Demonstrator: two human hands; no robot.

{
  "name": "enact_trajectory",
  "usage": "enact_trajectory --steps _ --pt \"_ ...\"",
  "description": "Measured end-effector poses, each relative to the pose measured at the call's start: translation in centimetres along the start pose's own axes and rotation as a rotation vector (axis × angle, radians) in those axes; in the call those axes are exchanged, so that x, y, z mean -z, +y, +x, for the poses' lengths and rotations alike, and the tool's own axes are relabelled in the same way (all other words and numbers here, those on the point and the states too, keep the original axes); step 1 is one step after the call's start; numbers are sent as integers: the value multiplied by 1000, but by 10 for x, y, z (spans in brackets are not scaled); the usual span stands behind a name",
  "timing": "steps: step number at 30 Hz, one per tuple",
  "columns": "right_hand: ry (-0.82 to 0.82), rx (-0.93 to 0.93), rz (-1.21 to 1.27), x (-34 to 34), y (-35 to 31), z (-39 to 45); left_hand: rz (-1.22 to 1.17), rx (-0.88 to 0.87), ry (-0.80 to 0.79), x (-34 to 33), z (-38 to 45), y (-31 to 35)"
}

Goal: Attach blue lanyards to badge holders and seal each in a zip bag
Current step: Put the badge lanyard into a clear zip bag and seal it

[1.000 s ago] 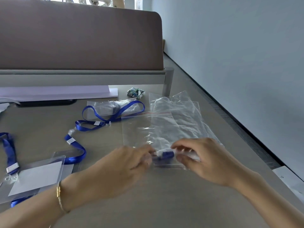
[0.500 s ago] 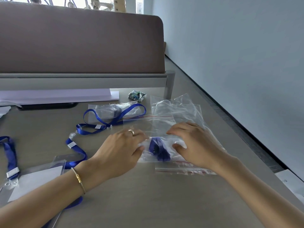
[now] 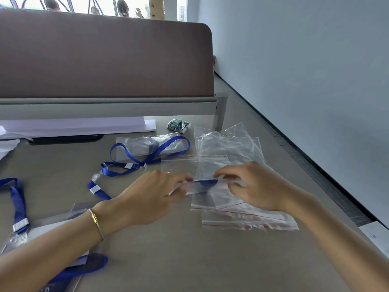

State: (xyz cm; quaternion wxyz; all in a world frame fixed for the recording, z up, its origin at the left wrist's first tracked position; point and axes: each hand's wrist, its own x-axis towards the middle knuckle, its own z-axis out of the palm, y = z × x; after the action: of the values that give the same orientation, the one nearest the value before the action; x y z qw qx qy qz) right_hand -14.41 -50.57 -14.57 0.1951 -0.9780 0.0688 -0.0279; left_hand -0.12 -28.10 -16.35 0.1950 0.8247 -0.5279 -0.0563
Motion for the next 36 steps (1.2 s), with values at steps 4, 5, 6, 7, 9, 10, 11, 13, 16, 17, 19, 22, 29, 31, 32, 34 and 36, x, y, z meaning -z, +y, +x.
enact_trajectory --steps 4,5,6,7,9,10,11,13,16,17,19,22,29,31,32,34,36 --pt "75 -22 179 2 12 23 -158 85 64 8 13 -9" --pt "107 -32 213 0 15 28 -185 106 82 8 18 -12" --pt "132 -44 233 -3 17 33 -194 126 102 7 22 -15" --pt "147 -58 242 -6 20 38 -185 143 120 6 27 -19" --pt "155 -89 236 -11 23 48 -79 170 134 2 36 -27" --pt "154 -103 208 -14 24 53 -17 174 128 0 40 -29" --pt "150 -112 167 -17 26 57 23 171 120 -2 44 -31" --pt "130 -132 104 -22 28 62 52 169 86 -5 51 -32" --pt "110 -153 41 -27 32 66 141 199 26 -8 55 -33" --pt "113 -152 18 -29 33 67 154 222 7 -9 58 -34" --pt "129 -156 -6 -31 35 69 123 269 -16 -8 63 -35" --pt "131 -169 -3 -31 37 69 21 305 -22 -4 70 -36" --pt "83 -155 -17 -30 43 64 -181 238 62 0 66 -29" --pt "108 -134 19 -29 44 64 -225 216 131 1 62 -28" --pt "121 -129 40 -27 43 64 -261 213 167 2 60 -28" --pt "133 -128 148 -22 40 65 -354 215 231 4 57 -28" --pt "119 -111 364 -13 31 65 -481 240 291 8 54 -31"
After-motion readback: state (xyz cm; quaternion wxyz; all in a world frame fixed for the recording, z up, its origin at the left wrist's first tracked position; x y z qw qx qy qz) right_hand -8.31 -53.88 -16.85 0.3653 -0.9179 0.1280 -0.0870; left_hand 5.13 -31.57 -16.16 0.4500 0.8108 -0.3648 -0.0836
